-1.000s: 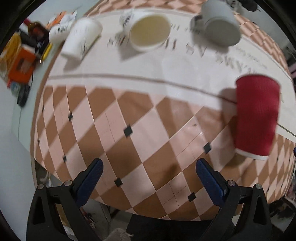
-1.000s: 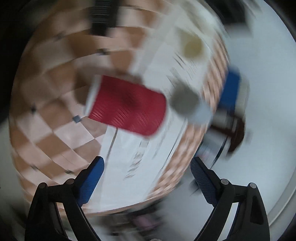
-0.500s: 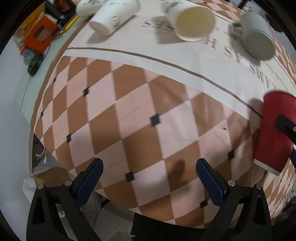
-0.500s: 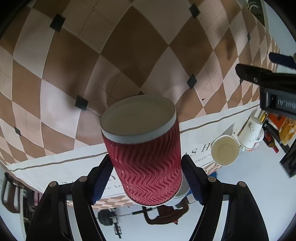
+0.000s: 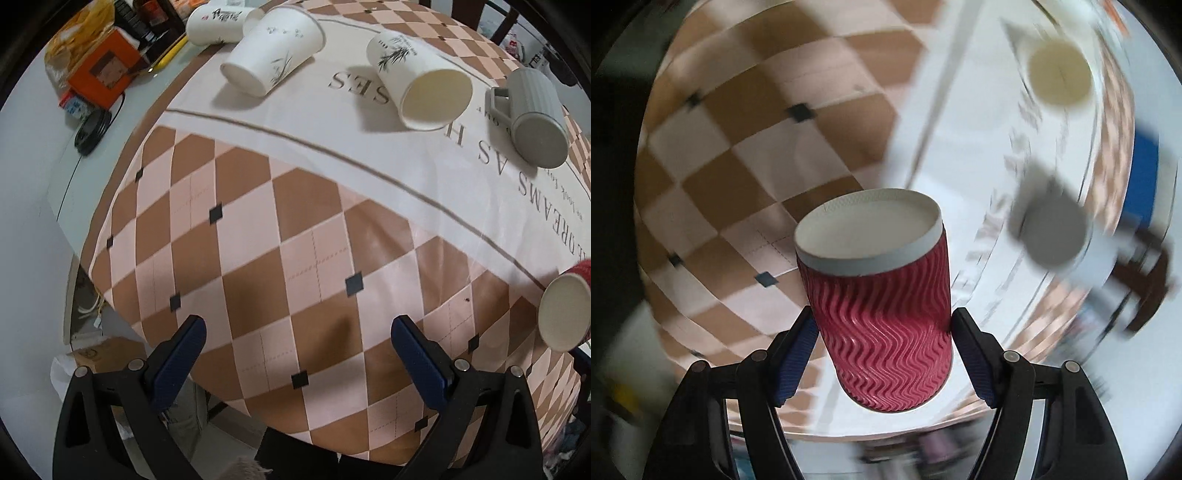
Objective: Flip cup upside down
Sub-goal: 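Grasp the red cup with the right tool while the left tool releases it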
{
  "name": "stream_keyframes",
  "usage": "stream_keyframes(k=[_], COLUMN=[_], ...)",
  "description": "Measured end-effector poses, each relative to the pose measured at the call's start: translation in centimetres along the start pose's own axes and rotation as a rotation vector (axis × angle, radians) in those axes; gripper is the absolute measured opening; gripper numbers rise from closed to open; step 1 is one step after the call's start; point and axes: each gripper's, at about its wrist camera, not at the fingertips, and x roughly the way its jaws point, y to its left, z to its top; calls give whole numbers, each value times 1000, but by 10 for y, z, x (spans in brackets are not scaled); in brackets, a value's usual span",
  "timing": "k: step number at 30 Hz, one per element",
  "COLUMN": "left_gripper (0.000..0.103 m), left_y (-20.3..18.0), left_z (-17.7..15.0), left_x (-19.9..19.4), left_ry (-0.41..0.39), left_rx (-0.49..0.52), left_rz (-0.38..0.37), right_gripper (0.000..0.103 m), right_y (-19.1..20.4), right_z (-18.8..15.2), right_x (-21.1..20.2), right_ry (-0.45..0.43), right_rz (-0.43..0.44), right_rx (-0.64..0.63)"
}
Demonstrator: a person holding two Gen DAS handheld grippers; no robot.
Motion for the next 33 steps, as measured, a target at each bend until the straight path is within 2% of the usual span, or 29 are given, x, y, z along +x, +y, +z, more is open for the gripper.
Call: stream_keyframes(k=[5, 6, 11, 15, 19, 21, 24, 28, 30, 33], left_gripper=[102, 102, 102, 102, 102, 102, 102, 102, 102, 102], left_y=[-13, -15, -25, -33, -40, -48, -56, -64, -68, -72], left_z=[11, 12, 19, 21, 23, 20, 21, 22, 17, 17], left_x=[-5, -5, -5, -4, -2, -6, -9, -10, -13, -15], left_ry=[-10, -11, -11, -1, 5, 3, 6, 8, 7, 4], left_rx=[47, 62, 118, 149, 186, 193, 199, 214, 213, 220], left_rz=[-25, -32, -50, -60, -68, -68, -74, -73, -79, -87], right_gripper=[75, 75, 75, 75, 75, 75, 75, 82, 86, 86], right_y=[-37, -49, -79, -91, -98, -100, -100, -101, -106, -112], right_z=[-22, -17, -43, -60, -84, -93, -98, -93, -91, -85], right_x=[15, 19, 45, 66, 91, 100, 106, 106, 100, 91], right_ry=[50, 59, 113, 154, 182, 187, 192, 210, 184, 136], right_rz=[235, 267, 515, 661, 865, 929, 955, 937, 877, 822], right_rx=[300, 337, 666, 859, 1110, 1196, 1251, 1203, 1181, 1163])
